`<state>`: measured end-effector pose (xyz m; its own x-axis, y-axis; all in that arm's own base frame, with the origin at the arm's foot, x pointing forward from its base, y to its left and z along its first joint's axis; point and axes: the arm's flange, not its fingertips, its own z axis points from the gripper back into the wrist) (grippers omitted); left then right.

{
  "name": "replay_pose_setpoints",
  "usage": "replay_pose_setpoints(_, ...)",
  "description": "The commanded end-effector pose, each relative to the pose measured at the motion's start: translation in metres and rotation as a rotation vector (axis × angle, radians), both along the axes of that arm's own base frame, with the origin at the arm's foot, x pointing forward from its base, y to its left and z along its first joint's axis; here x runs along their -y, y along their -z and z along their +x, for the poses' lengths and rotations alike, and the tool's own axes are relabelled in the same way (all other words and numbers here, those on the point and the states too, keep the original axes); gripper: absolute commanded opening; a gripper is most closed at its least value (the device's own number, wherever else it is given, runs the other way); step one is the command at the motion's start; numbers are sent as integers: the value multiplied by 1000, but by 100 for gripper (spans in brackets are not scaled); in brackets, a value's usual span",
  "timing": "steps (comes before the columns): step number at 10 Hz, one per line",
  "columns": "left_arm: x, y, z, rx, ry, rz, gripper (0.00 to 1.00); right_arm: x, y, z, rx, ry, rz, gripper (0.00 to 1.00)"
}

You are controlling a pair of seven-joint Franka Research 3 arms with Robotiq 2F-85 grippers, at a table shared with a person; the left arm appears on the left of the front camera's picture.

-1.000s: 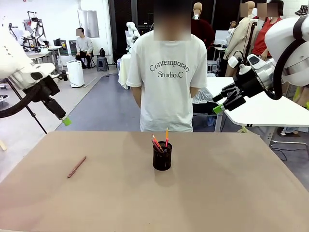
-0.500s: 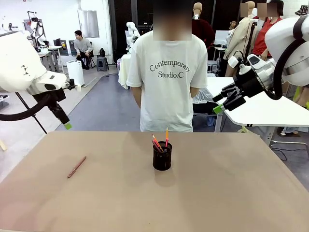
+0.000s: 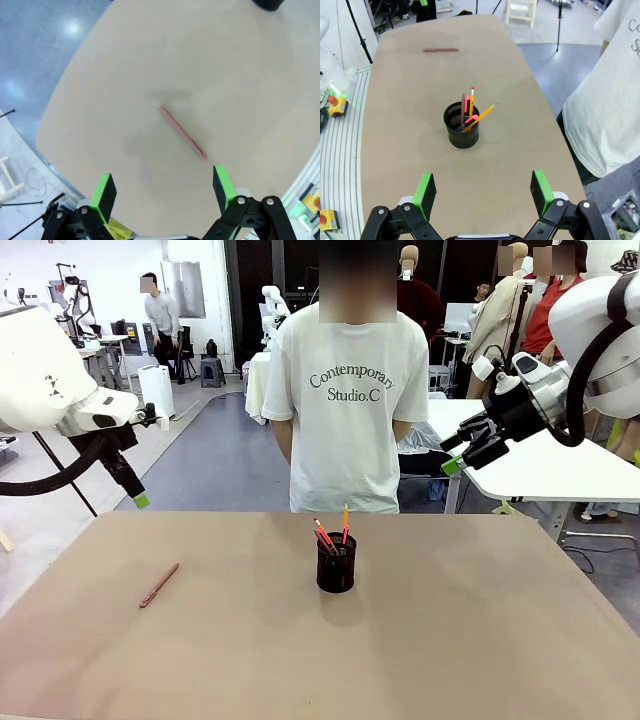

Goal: Place the pens into the pen holder.
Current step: Pick up a writing instrument from the table and place it into the Pen holder.

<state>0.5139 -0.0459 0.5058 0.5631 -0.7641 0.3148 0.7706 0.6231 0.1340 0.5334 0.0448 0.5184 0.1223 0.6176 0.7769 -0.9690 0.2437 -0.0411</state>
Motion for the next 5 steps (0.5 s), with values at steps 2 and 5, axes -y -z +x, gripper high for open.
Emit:
replay_pose_setpoints(2, 14, 29, 10, -92, -209, 135, 100, -1, -2, 0, 8, 1, -6, 100)
replay_pose_setpoints(5, 20, 65, 22, -119, -363, 184, 100, -1, -2, 0, 8, 1, -6, 100)
